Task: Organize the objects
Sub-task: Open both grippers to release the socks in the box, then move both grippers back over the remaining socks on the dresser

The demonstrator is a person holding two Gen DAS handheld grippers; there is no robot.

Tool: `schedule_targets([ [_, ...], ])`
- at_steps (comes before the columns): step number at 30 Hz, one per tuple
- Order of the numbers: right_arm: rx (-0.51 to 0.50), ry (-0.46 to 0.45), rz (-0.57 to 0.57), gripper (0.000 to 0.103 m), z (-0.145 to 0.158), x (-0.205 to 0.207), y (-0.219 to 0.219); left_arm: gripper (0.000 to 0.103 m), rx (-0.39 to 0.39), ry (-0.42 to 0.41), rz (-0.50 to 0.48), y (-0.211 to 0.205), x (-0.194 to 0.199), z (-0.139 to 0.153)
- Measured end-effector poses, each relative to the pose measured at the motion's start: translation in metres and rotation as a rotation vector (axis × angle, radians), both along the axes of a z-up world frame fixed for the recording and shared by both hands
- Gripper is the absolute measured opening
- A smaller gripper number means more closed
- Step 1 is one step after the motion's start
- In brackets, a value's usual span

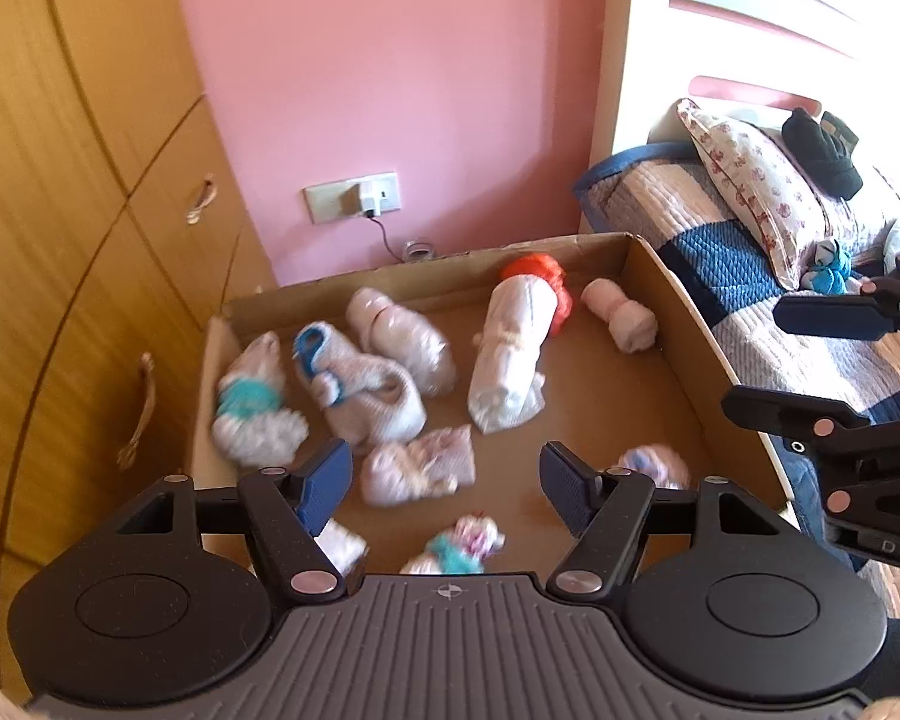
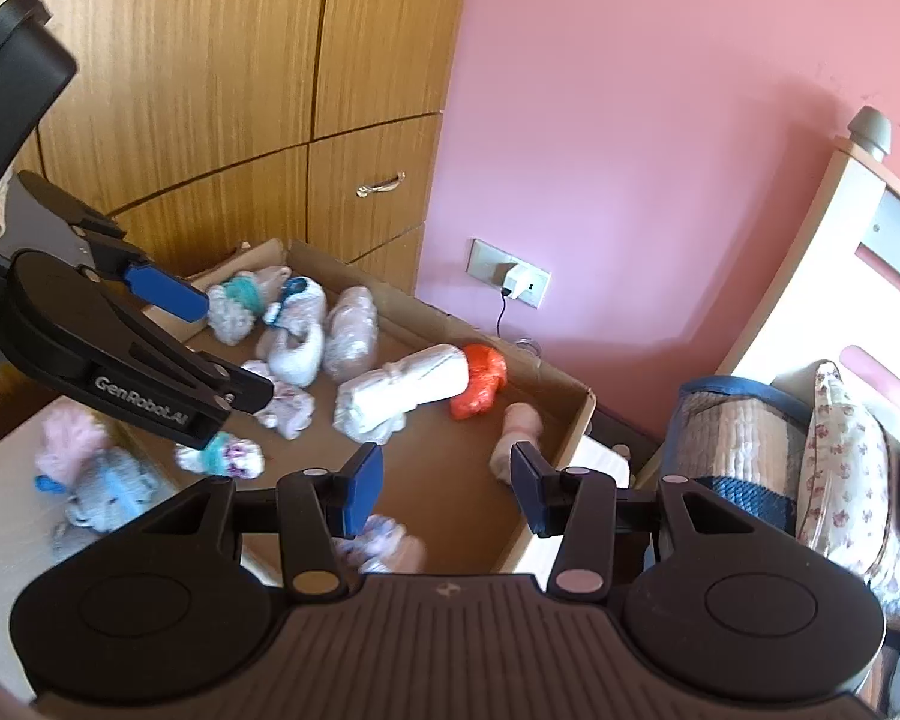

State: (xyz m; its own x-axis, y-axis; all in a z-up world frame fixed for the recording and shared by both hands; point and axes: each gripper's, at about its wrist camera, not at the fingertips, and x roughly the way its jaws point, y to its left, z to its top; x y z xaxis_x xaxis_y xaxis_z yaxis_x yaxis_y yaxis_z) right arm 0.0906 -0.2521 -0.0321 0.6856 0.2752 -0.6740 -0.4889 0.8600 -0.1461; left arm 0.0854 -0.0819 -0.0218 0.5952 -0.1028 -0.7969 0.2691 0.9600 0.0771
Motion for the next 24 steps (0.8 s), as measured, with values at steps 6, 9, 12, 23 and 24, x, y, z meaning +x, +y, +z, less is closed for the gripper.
schedule_targets([
  [6, 0.026, 0.007, -0.021, 0.046, 0.001, -0.029, 0.005, 0.076, -0.001, -0.004, 0.015, 0.019, -0.032, 0.003],
  [9, 0.044, 0.015, -0.041, 0.047, -0.002, -0.044, 0.008, 0.079, -0.015, -0.007, 0.036, 0.034, -0.049, 0.002],
  [12, 0.076, 0.022, -0.053, 0.049, -0.006, -0.061, 0.009, 0.079, -0.007, -0.017, 0.052, 0.049, -0.068, -0.004],
  [23, 0.174, 0.088, -0.075, 0.049, -0.041, -0.129, 0.019, 0.082, -0.021, -0.050, 0.108, 0.088, -0.136, -0.030],
  [24, 0.172, 0.099, -0.071, 0.049, -0.046, -0.133, 0.021, 0.082, -0.022, -0.045, 0.111, 0.090, -0.140, -0.033],
])
